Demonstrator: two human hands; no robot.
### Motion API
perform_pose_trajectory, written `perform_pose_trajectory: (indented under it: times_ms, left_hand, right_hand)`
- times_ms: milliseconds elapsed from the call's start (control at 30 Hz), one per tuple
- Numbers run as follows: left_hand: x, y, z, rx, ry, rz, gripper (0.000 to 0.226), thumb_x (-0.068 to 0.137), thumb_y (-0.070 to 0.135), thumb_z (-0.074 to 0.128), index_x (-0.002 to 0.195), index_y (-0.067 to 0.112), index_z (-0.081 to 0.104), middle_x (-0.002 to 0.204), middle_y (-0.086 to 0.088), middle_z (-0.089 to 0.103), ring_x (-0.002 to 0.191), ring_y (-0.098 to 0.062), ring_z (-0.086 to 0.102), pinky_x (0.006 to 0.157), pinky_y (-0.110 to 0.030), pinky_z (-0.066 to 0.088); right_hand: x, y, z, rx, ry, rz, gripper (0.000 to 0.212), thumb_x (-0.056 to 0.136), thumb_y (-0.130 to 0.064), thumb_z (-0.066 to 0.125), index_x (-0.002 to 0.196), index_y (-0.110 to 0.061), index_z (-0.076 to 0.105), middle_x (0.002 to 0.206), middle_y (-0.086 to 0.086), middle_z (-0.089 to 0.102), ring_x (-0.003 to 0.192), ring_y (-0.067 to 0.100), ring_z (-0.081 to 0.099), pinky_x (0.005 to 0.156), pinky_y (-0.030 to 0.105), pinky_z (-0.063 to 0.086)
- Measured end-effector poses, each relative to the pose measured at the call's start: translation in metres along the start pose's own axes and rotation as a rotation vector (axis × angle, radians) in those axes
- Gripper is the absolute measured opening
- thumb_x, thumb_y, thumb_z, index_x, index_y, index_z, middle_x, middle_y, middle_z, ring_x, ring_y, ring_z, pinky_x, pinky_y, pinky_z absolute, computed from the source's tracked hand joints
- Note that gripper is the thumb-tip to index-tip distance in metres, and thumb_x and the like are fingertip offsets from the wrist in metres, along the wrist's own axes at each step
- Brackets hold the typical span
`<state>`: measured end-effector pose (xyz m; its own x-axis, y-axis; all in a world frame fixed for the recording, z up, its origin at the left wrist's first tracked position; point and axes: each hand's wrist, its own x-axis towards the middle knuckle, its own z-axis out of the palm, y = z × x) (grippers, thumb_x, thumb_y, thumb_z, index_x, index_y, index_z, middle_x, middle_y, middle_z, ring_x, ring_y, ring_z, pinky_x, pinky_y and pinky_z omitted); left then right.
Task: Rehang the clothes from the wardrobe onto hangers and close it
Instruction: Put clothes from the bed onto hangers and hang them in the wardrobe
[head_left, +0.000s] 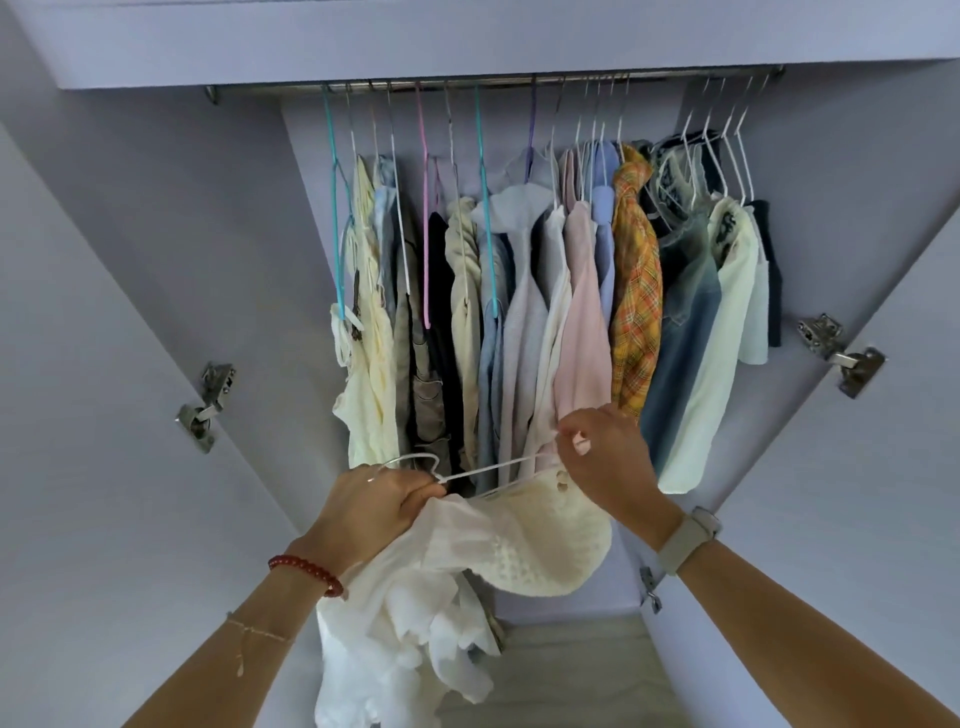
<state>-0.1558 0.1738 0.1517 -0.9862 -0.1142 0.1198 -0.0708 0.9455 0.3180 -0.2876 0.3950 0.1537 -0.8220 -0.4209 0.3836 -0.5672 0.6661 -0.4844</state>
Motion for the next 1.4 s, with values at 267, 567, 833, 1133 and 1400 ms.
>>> perform_pose_trajectory:
  times_ms: [267,567,833,1133,1400]
  left_hand:
    - [-0.004,-0.035,-0.021,-0.248,0.031,-0.134,0.025,0.091,0.035,0.054,0.072,0.025,0.067,0.068,0.005,0.068,0.070,-0.015,0.062,0.073,-0.029,0.046]
    - [-0.008,-0.082,-0.026,-0.593,0.158,-0.378,0.015,0.087,0.029,0.062,0.073,0.035,0.065,0.077,0.012,0.066,0.078,-0.011,0.061,0.074,-0.028,0.046]
    - [-0.006,-0.107,-0.033,-0.884,0.345,-0.800,0.017,0.090,0.021,0.059,0.101,0.009,0.062,0.089,-0.004,0.058,0.068,-0.012,0.052,0.048,-0.014,0.042]
    - [-0.016,-0.113,-0.056,-0.967,0.520,-0.812,0.008,0.088,0.018,0.061,0.088,0.011,0.064,0.068,-0.002,0.057,0.057,-0.013,0.051,0.048,-0.020,0.045]
    - [0.016,-0.111,-0.100,-0.994,0.764,-0.653,0.009,0.085,0.010,0.061,0.079,0.015,0.059,0.072,0.002,0.056,0.063,-0.009,0.050,0.057,-0.021,0.043]
  right_hand:
    - [0.014,-0.006,0.003,-0.044,-0.319,-0.223,0.016,0.090,-0.023,0.052,0.100,-0.012,0.058,0.099,-0.001,0.062,0.082,0.022,0.063,0.071,0.033,0.049]
    - [0.029,-0.058,0.012,-0.297,-0.528,-0.637,0.026,0.096,-0.023,0.039,0.082,-0.011,0.057,0.062,0.008,0.054,0.056,0.020,0.045,0.053,0.027,0.024]
    - [0.042,-0.108,0.035,0.314,-0.629,0.081,0.039,0.092,-0.007,0.040,0.056,-0.014,0.030,0.051,-0.002,0.031,0.042,0.008,0.032,0.044,0.017,0.027]
    - [0.077,-0.182,0.054,0.528,-0.589,0.113,0.027,0.092,-0.016,0.042,0.073,0.001,0.050,0.053,0.001,0.036,0.049,0.017,0.041,0.050,0.025,0.034]
    - [0.141,-0.241,0.081,0.795,-0.362,0.233,0.038,0.093,-0.013,0.046,0.056,-0.017,0.037,0.039,-0.009,0.037,0.041,0.010,0.040,0.042,0.021,0.032]
